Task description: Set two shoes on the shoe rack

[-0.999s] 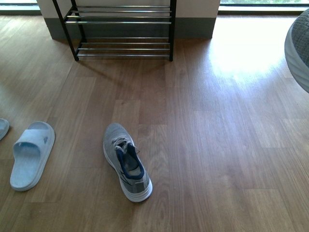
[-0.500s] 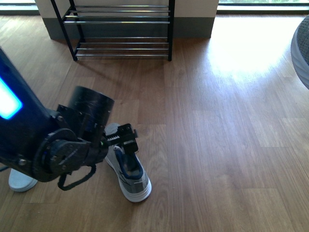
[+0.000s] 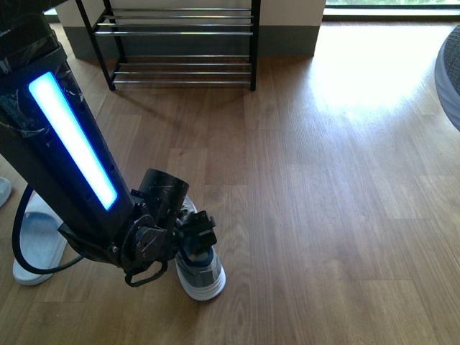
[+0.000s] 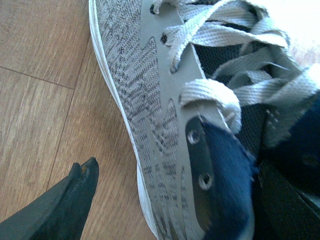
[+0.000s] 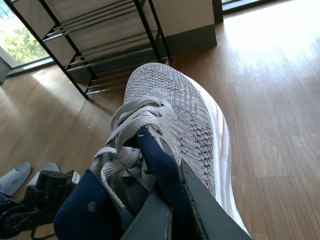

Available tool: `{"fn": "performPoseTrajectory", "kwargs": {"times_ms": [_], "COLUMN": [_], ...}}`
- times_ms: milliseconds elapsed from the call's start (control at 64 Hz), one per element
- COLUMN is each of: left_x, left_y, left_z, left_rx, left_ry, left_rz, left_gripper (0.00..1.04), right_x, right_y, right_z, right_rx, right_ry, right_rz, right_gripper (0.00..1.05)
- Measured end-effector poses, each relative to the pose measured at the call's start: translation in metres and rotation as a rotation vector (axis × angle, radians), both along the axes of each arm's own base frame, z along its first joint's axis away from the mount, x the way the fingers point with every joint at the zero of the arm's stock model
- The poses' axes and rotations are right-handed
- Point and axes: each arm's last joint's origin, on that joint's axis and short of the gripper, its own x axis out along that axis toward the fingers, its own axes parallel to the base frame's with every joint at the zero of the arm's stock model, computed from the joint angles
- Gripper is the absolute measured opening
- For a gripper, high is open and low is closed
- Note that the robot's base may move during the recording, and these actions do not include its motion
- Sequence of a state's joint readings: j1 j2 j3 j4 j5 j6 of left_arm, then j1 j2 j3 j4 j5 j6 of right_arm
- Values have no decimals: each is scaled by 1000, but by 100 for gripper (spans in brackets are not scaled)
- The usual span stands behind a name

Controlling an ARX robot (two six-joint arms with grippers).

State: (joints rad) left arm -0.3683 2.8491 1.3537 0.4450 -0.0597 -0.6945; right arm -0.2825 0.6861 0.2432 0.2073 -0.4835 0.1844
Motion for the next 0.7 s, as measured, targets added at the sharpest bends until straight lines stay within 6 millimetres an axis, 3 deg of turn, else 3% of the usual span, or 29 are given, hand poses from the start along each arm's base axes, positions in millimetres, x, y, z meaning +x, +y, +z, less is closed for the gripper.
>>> {"fn": "performPoseTrajectory", "kwargs": {"times_ms": [219, 469, 593, 703], "left_x": [6, 1, -7, -19], "left_y": [2, 12, 20, 30], "left_z": [-1, -2, 9, 34], "left_rx": [10, 41, 112, 247], "left_ry": [-4, 4, 5, -34], "left_rz": [23, 58, 60, 26], "left_gripper": [56, 3, 2, 2], "right_x": [0, 0, 0, 0], "right_y": [0, 0, 0, 0], "right_z": [0, 0, 0, 0], "right_rx": [0, 0, 0, 0], "right_ry": [0, 0, 0, 0], "right_rz": [0, 0, 0, 0], "right_gripper": [1, 1, 1, 1]}}
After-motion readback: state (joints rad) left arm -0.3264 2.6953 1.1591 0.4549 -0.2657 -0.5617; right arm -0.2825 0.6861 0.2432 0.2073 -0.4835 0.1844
